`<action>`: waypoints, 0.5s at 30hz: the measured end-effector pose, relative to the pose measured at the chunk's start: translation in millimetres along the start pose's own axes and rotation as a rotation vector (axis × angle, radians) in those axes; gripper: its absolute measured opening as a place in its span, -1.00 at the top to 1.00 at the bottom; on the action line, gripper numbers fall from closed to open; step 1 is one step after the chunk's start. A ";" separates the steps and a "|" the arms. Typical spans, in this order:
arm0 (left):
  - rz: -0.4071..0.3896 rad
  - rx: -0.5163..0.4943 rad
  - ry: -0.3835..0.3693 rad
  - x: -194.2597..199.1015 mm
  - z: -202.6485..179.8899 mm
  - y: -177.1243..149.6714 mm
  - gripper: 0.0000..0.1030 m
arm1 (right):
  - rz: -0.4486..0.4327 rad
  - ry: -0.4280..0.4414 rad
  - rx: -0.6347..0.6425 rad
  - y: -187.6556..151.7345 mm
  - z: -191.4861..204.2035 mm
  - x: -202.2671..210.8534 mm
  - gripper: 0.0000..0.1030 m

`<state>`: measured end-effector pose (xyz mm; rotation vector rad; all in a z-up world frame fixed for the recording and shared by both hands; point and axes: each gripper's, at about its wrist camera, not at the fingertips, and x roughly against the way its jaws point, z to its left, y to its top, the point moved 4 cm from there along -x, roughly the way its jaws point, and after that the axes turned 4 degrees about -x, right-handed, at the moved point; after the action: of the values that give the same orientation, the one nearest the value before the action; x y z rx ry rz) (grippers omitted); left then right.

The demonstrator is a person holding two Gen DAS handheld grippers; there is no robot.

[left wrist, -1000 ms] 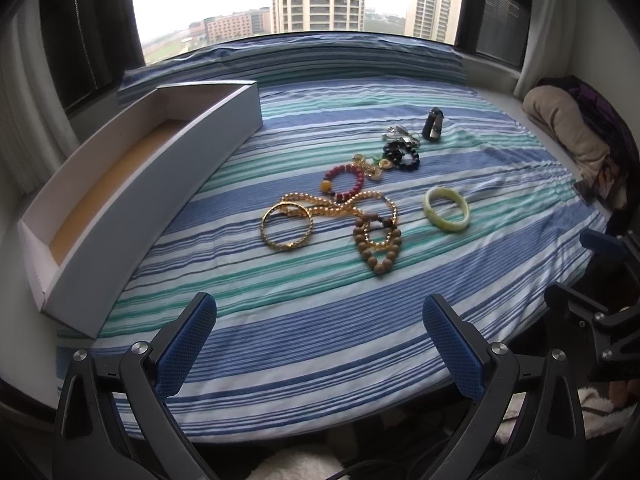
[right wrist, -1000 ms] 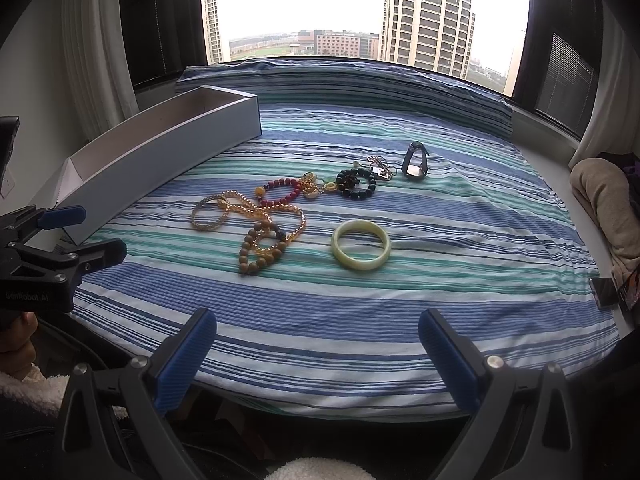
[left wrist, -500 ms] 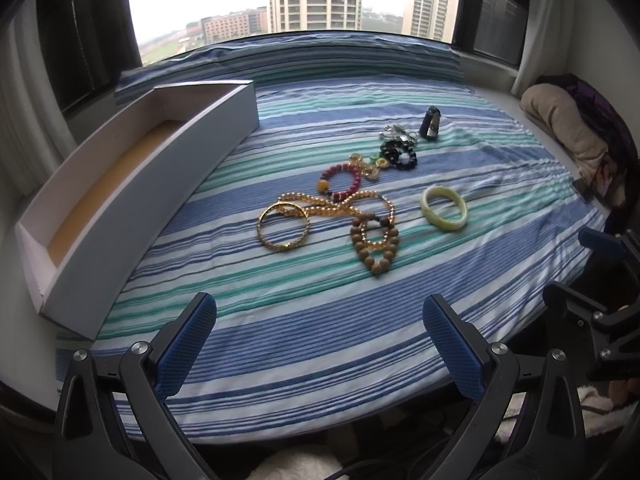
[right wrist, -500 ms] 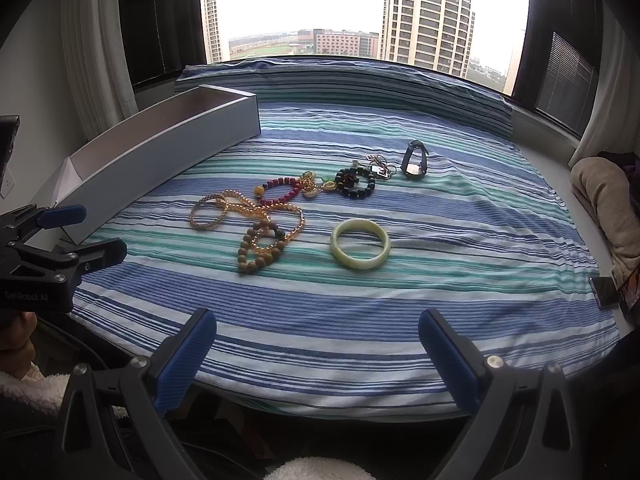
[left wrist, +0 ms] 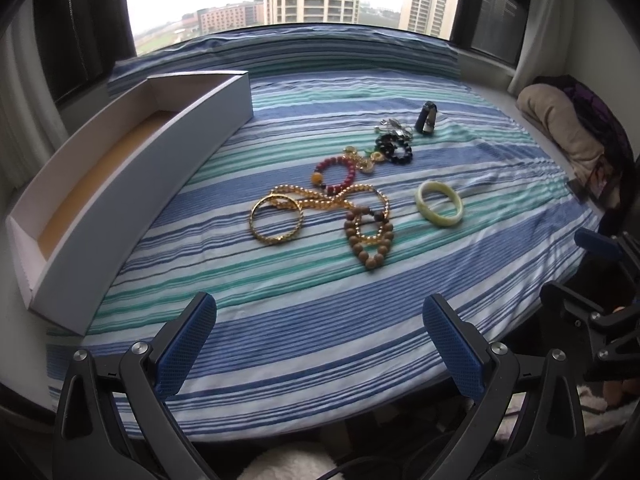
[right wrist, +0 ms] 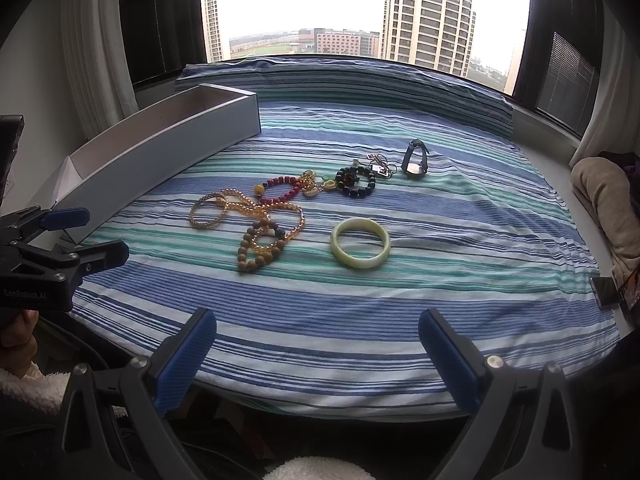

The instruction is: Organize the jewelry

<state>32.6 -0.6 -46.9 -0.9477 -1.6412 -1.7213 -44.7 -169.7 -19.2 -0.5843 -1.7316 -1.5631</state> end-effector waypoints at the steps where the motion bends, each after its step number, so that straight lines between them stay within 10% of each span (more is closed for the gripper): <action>1: 0.004 0.000 0.002 -0.8 -0.1 -0.2 -0.99 | 0.000 0.000 -0.001 0.0 -0.4 -0.2 -0.99; 15: 0.026 0.029 0.015 -8.0 8.2 2.7 -0.99 | 0.014 -0.004 -0.016 0.1 -6.4 -5.4 -0.99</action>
<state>40.4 6.8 -51.9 -0.9366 -1.6328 -1.6794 -39.8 -175.2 -23.2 -0.6063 -1.7164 -1.5684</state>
